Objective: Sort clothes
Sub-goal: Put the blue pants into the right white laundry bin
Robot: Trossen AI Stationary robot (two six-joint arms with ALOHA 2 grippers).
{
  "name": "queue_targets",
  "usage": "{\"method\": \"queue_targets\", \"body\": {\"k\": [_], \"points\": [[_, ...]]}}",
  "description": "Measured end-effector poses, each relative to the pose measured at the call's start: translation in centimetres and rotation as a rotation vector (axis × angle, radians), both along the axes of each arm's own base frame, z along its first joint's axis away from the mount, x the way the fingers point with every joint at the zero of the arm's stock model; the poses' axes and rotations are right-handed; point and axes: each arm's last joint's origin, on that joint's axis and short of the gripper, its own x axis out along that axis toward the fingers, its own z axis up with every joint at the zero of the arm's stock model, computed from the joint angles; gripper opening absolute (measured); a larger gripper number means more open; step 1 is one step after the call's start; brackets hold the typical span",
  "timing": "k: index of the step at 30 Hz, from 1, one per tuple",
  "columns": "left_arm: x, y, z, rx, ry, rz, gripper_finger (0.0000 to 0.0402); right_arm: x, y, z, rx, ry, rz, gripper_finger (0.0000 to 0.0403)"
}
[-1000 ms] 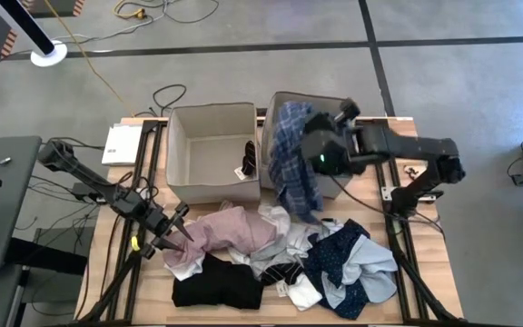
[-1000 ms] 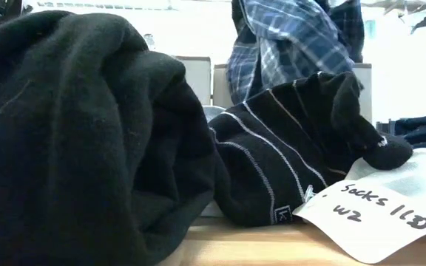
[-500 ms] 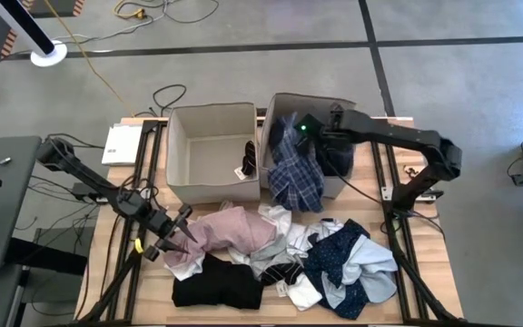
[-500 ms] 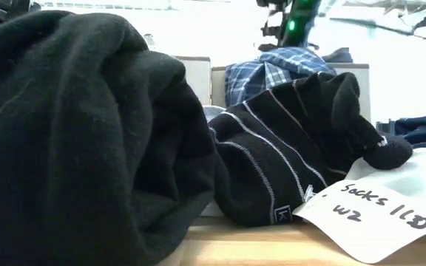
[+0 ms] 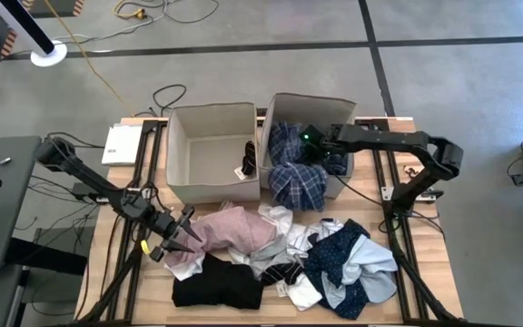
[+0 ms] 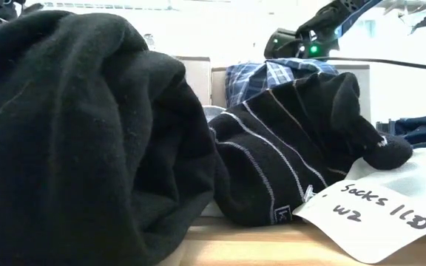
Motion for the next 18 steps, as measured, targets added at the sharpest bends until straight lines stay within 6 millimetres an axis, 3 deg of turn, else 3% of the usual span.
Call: {"method": "queue_targets", "body": {"k": [3, 8, 18], "points": [[0.0, 0.0, 0.1, -0.005, -0.017, 0.009, 0.0158, 0.4, 0.3, 0.4, -0.012, -0.015, 0.022, 0.0050], [0.1, 0.0, 0.4, -0.008, -0.021, 0.010, 0.0158, 1.4, 0.9, 3.0, -0.053, -0.062, 0.081, 0.0113], [0.2, 0.0, 0.4, -0.007, -0.018, 0.019, 0.0158, 1.7, 3.4, 11.0, -0.076, -0.116, 0.160, 0.0249]]}}
